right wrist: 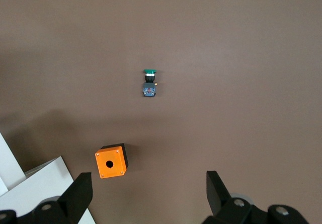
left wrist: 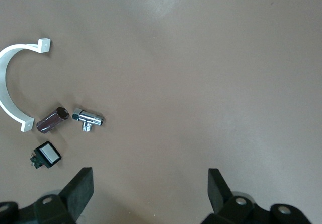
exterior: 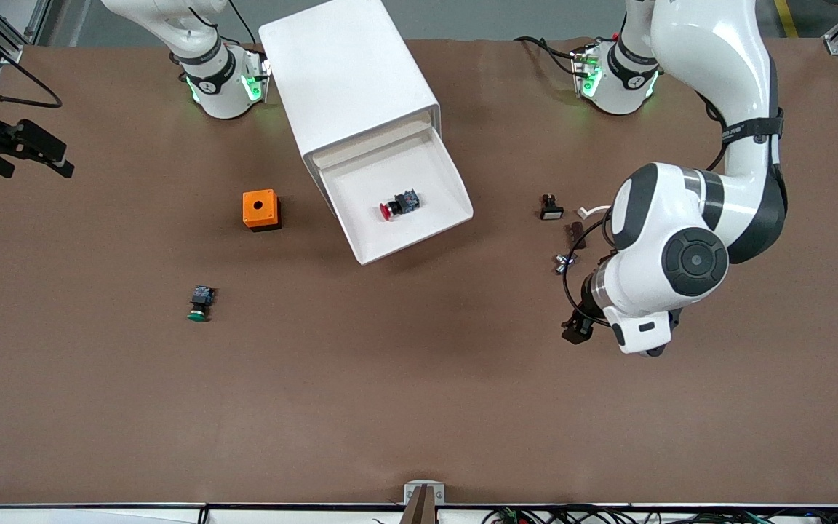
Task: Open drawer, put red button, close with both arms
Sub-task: 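Push the drawer shut with the left gripper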
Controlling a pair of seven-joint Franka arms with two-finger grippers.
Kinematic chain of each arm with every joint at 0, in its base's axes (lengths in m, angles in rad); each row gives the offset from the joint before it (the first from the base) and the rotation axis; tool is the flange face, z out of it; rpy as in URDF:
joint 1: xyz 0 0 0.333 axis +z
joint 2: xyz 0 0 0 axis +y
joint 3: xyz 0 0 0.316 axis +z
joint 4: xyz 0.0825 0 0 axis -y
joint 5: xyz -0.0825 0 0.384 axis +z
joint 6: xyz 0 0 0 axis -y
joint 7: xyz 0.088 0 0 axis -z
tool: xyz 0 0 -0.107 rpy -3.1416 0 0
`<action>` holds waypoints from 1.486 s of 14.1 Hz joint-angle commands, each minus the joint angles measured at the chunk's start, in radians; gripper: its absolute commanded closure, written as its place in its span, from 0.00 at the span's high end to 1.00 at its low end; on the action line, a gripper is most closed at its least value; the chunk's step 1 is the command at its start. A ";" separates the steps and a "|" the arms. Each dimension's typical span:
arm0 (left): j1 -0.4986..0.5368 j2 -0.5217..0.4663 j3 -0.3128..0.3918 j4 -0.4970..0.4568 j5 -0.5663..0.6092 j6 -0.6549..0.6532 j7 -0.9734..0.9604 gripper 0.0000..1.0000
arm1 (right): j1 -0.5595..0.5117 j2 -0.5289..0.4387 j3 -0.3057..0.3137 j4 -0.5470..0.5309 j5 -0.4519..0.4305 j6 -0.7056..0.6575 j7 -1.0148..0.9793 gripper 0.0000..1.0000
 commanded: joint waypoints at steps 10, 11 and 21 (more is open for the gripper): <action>-0.006 0.134 -0.140 -0.058 0.023 0.275 0.272 1.00 | -0.045 0.044 0.013 0.105 -0.023 -0.067 -0.012 1.00; -0.006 0.135 -0.163 -0.059 0.023 0.278 0.284 1.00 | -0.047 0.044 0.013 0.105 -0.025 -0.067 -0.012 1.00; -0.195 0.118 -0.202 -0.116 0.017 0.277 0.199 1.00 | -0.044 0.044 0.014 0.107 -0.028 -0.065 -0.012 1.00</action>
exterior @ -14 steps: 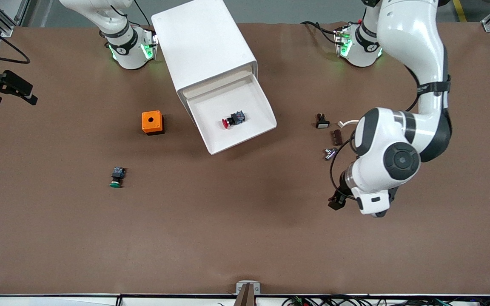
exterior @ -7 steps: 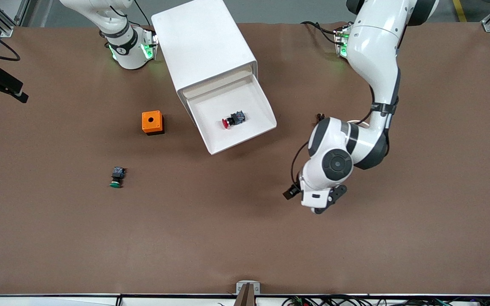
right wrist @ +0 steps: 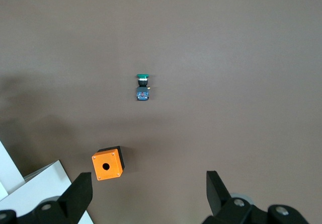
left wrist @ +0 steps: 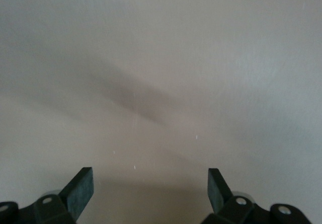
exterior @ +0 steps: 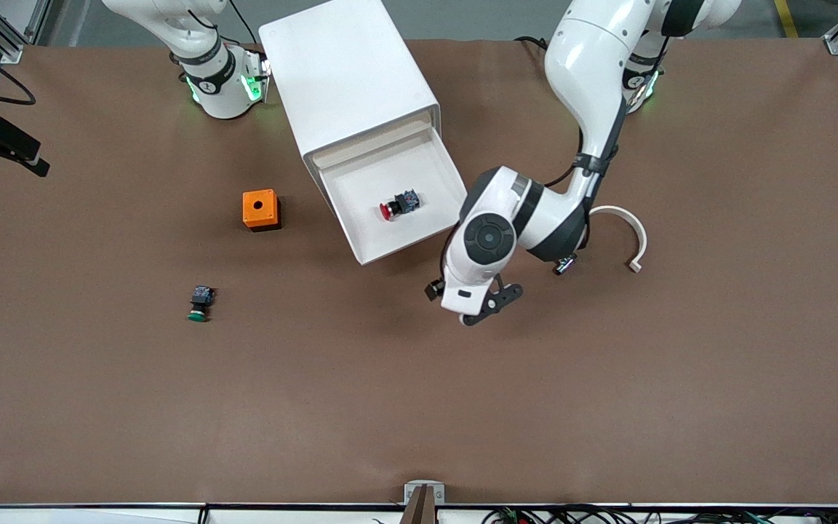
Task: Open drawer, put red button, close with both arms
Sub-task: 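Push the drawer shut with the left gripper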
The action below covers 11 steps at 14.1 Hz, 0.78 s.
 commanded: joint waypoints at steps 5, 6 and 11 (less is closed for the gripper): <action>-0.096 -0.093 -0.032 -0.115 0.007 -0.019 -0.044 1.00 | -0.014 0.011 0.014 0.028 -0.024 -0.015 -0.011 1.00; -0.096 -0.119 -0.055 -0.141 0.007 -0.019 -0.047 1.00 | -0.014 0.011 0.014 0.028 -0.023 -0.016 -0.013 1.00; -0.098 -0.145 -0.164 -0.189 0.004 -0.017 -0.115 1.00 | -0.008 0.011 0.018 0.028 -0.023 -0.018 -0.013 1.00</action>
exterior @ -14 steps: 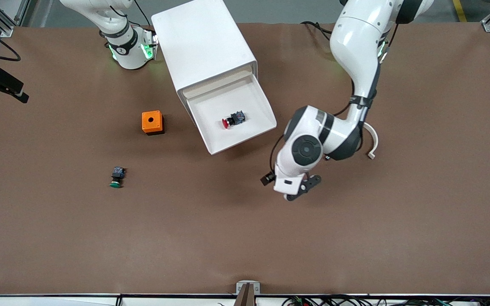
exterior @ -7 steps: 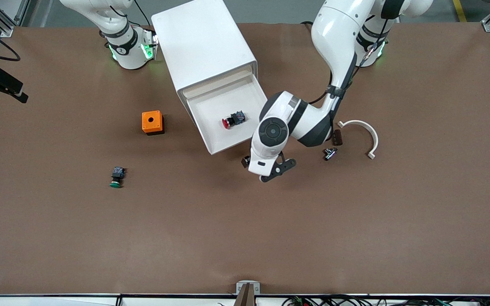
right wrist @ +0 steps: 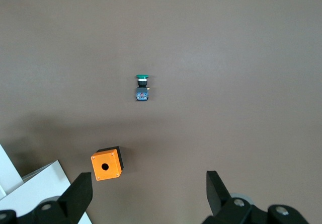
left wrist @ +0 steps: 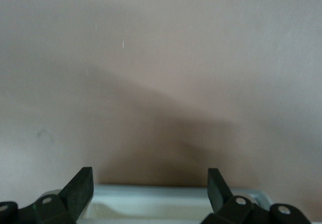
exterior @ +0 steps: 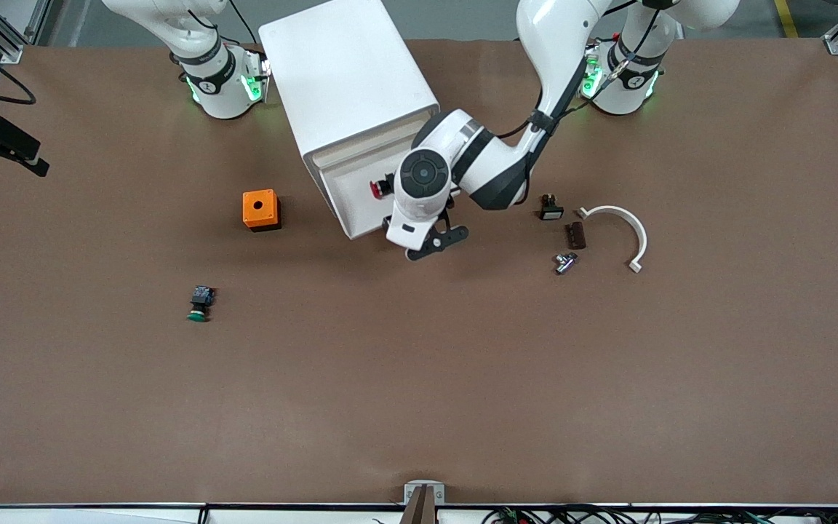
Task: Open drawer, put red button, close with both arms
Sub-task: 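Push the drawer shut with the left gripper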
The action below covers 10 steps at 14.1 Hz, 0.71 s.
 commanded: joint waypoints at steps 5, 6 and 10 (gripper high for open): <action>-0.003 -0.026 -0.118 -0.044 0.004 0.006 -0.122 1.00 | -0.002 0.010 0.015 0.025 -0.018 -0.022 -0.010 1.00; -0.005 -0.026 -0.126 -0.044 0.004 0.008 -0.136 1.00 | 0.000 0.010 0.015 0.025 -0.018 -0.034 -0.010 1.00; -0.035 -0.018 -0.136 -0.041 0.004 0.028 -0.168 1.00 | 0.016 0.011 0.015 0.025 -0.018 -0.033 -0.010 1.00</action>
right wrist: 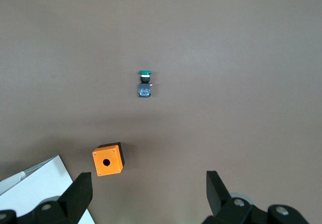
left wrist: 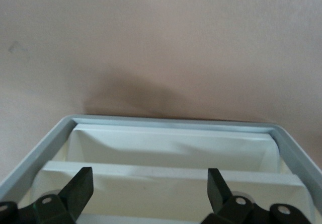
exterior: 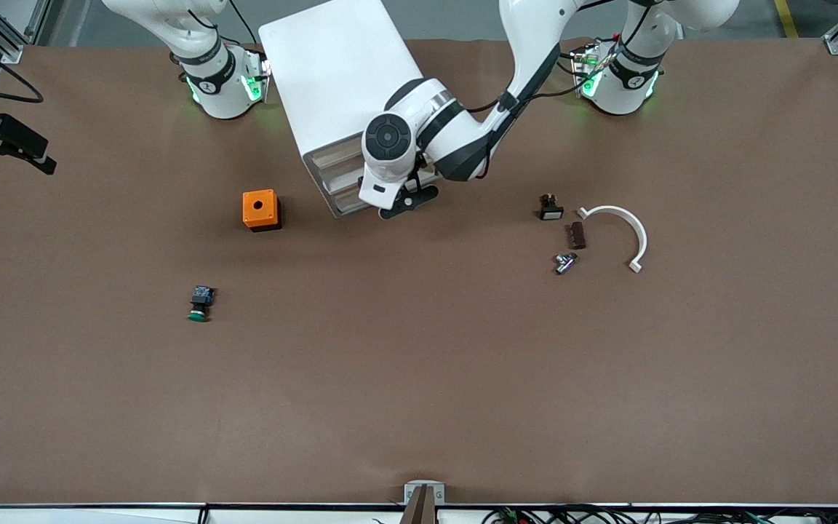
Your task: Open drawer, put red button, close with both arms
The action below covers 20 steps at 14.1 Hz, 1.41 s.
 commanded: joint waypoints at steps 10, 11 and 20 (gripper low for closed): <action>0.037 -0.037 0.031 -0.009 0.025 0.041 -0.051 1.00 | 0.008 0.010 0.003 0.041 -0.019 -0.013 -0.008 1.00; 0.071 -0.049 0.043 -0.006 0.048 0.041 -0.046 1.00 | 0.010 0.010 0.003 0.041 -0.019 -0.011 -0.008 1.00; 0.448 -0.079 0.048 0.047 0.306 0.044 0.173 1.00 | 0.011 0.010 0.003 0.041 -0.019 -0.011 -0.008 1.00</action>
